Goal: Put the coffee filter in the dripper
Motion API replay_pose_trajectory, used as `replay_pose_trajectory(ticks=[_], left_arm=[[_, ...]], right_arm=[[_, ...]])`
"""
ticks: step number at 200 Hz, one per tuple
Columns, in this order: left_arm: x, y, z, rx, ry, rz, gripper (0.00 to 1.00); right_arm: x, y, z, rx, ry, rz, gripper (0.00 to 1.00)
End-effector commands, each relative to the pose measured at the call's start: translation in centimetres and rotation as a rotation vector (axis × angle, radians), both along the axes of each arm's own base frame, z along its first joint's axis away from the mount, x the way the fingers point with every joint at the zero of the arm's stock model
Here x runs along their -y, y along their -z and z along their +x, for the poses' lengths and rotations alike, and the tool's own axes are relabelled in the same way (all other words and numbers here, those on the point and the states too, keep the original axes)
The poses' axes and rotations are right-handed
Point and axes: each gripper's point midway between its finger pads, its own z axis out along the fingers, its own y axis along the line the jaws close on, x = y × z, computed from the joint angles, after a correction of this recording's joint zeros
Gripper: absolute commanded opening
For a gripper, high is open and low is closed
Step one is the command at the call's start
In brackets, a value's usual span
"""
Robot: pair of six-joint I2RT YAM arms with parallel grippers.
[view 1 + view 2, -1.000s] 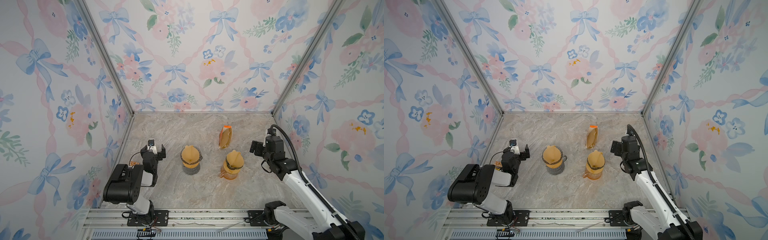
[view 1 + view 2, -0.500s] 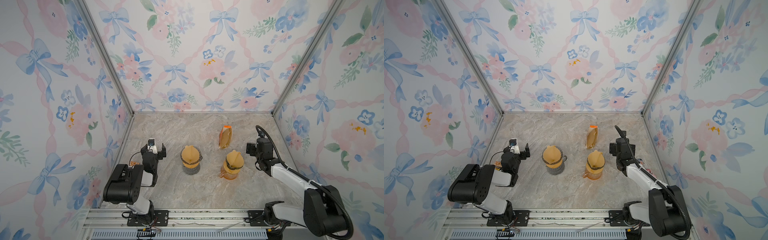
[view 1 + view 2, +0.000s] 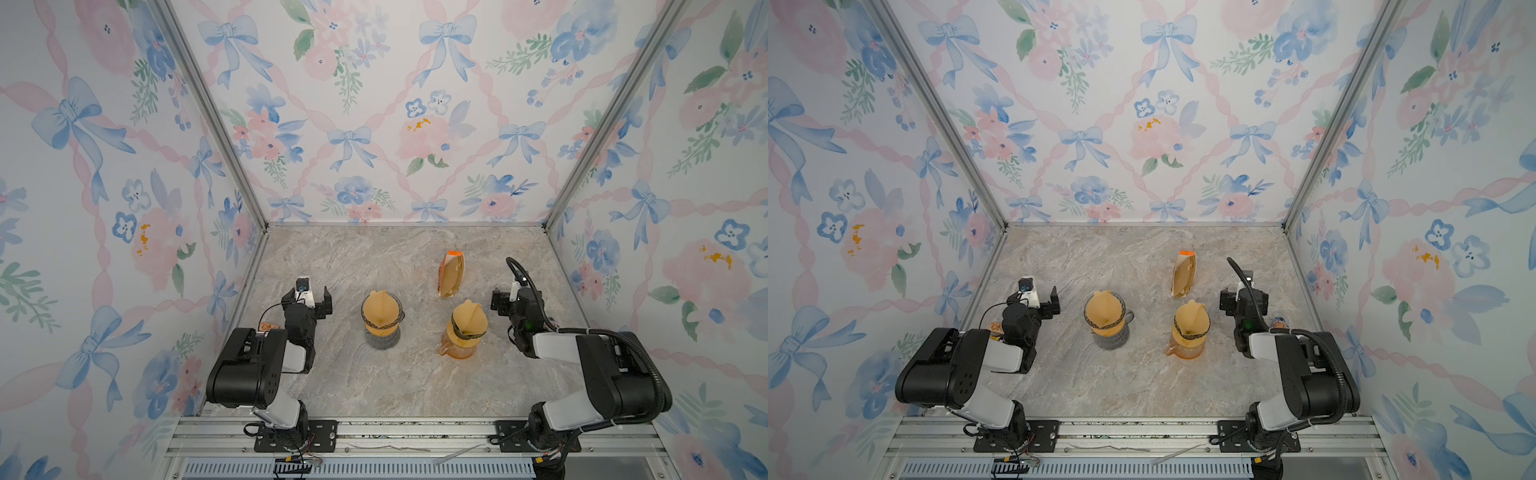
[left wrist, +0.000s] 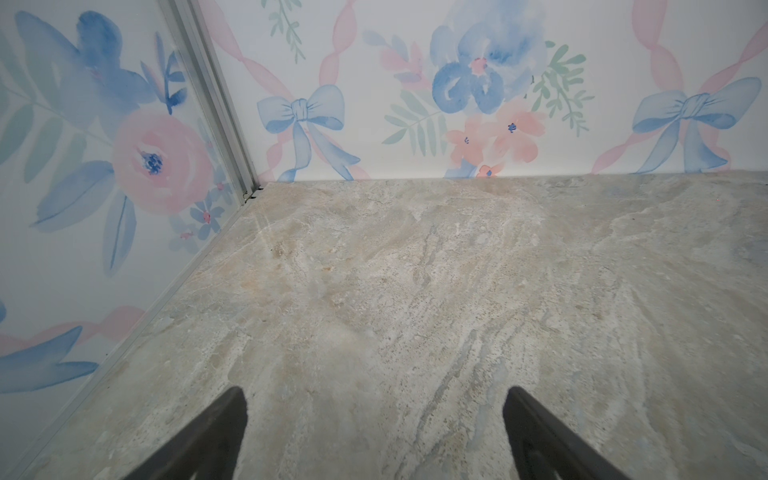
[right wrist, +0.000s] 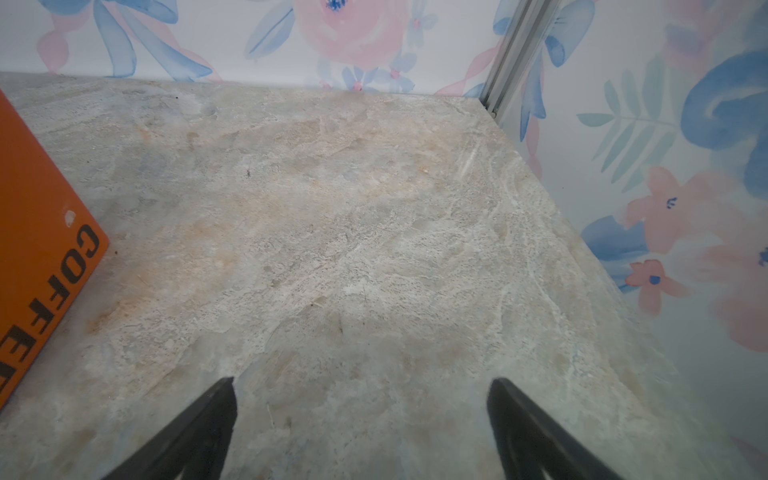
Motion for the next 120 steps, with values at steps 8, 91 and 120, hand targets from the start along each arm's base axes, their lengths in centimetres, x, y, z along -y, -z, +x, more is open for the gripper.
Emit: replay_pose_trajectory(ticks=[8,91,120], left_arm=[[0.1,0.1,-0.2,0.005,0.007,-0.012,0.98],[0.1,0.1,-0.2,0.006,0.005,-0.01,0.98],[0.4,0.1,-0.2,0.004,0.023,-0.01,0.98]], right_arm=[[-1.4,-1.7,0.3,0.123,-0.096,0.049,0.96],[-0.5,-1.4,1.0,0.069,-0.033,0.035,0.96],[-2.3,-1.4,1.1,0.07,-0.182,0.09,0.96]])
